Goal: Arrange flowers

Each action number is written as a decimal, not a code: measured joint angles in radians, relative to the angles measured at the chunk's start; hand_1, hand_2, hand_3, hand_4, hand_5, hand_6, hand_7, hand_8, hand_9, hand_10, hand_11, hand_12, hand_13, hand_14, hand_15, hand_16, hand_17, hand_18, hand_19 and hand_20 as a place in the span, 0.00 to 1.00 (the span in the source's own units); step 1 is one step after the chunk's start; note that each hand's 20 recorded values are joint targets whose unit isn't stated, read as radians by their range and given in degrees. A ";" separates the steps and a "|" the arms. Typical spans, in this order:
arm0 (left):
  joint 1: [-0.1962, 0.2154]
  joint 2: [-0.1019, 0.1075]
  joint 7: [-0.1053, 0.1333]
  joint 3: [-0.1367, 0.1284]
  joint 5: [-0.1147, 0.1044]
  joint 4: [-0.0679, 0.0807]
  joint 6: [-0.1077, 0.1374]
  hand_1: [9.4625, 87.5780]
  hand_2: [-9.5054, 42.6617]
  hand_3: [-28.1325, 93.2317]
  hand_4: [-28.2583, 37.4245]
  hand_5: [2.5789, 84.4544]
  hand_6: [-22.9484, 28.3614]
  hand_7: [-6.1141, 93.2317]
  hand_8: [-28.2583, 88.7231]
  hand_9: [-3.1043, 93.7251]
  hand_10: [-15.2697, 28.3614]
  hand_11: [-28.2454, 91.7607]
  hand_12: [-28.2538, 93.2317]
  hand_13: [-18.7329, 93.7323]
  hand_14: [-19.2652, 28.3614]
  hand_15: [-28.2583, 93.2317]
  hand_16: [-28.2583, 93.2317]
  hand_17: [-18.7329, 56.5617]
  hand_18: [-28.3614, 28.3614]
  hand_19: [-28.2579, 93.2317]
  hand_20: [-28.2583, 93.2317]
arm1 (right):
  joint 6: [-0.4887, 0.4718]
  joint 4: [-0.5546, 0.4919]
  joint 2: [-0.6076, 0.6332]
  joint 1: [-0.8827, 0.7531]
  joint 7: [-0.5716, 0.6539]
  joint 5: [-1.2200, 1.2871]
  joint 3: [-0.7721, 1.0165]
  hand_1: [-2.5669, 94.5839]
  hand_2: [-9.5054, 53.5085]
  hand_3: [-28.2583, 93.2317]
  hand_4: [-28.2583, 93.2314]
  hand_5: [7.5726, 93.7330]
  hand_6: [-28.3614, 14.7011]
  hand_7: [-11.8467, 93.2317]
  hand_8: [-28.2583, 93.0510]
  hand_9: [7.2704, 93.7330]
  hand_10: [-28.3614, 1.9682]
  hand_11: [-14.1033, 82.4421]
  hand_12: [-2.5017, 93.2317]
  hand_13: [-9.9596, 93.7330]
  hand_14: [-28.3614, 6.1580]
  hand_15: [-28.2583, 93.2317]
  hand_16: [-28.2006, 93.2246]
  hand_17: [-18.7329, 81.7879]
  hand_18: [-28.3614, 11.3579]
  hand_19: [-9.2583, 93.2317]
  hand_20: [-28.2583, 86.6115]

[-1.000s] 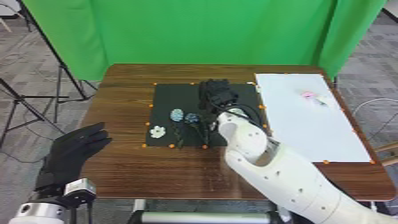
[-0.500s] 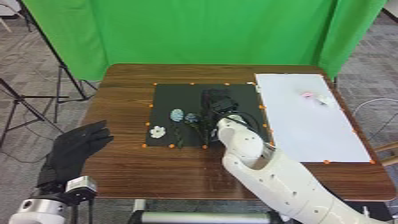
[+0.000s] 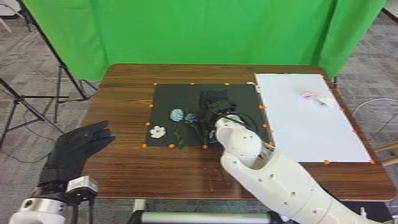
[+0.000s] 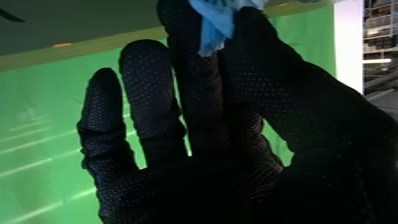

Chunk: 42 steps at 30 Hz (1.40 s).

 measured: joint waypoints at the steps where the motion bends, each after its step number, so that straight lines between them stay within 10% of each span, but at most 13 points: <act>1: 0.000 0.001 0.001 0.001 0.000 0.000 0.000 0.24 0.29 0.92 0.24 0.54 0.72 0.21 0.17 0.44 0.86 0.54 0.31 0.42 1.00 0.73 0.13 0.12 0.87 0.70 0.33 | -0.001 0.000 0.000 0.000 0.000 0.000 0.001 0.44 0.00 0.94 0.00 0.69 0.60 0.35 0.19 0.73 0.50 0.47 0.29 0.61 0.47 0.84 0.46 0.32 0.04 0.83 0.60; 28: 0.005 0.002 0.008 0.008 -0.002 -0.001 0.005 0.24 0.29 0.92 0.24 0.54 0.72 0.21 0.17 0.43 0.86 0.54 0.31 0.42 1.00 0.73 0.13 0.12 0.87 0.70 0.33 | -0.031 -0.038 0.002 0.012 -0.005 0.012 0.000 0.31 0.08 0.96 0.02 0.63 0.53 0.30 0.12 0.61 0.29 0.52 0.23 0.54 0.26 0.88 0.39 0.29 0.00 0.81 0.63; 37: 0.054 0.003 0.053 0.012 -0.016 -0.013 0.038 0.23 0.29 0.92 0.24 0.54 0.72 0.21 0.17 0.44 0.86 0.54 0.31 0.42 1.00 0.73 0.13 0.12 0.87 0.70 0.33 | -0.051 -0.161 0.113 0.060 -0.024 0.097 -0.013 0.29 0.11 0.96 0.02 0.56 0.50 0.28 0.13 0.54 0.22 0.44 0.21 0.51 0.22 0.88 0.37 0.30 0.00 0.81 0.63; 42: 0.096 0.021 0.116 0.012 -0.041 -0.022 0.073 0.23 0.29 0.92 0.24 0.54 0.72 0.21 0.17 0.44 0.86 0.54 0.31 0.42 1.00 0.73 0.13 0.12 0.87 0.70 0.33 | -0.081 -0.243 0.238 0.056 -0.076 0.173 0.113 0.27 0.12 0.96 0.02 0.51 0.49 0.28 0.13 0.46 0.20 0.38 0.21 0.46 0.21 0.86 0.36 0.32 0.06 0.82 0.62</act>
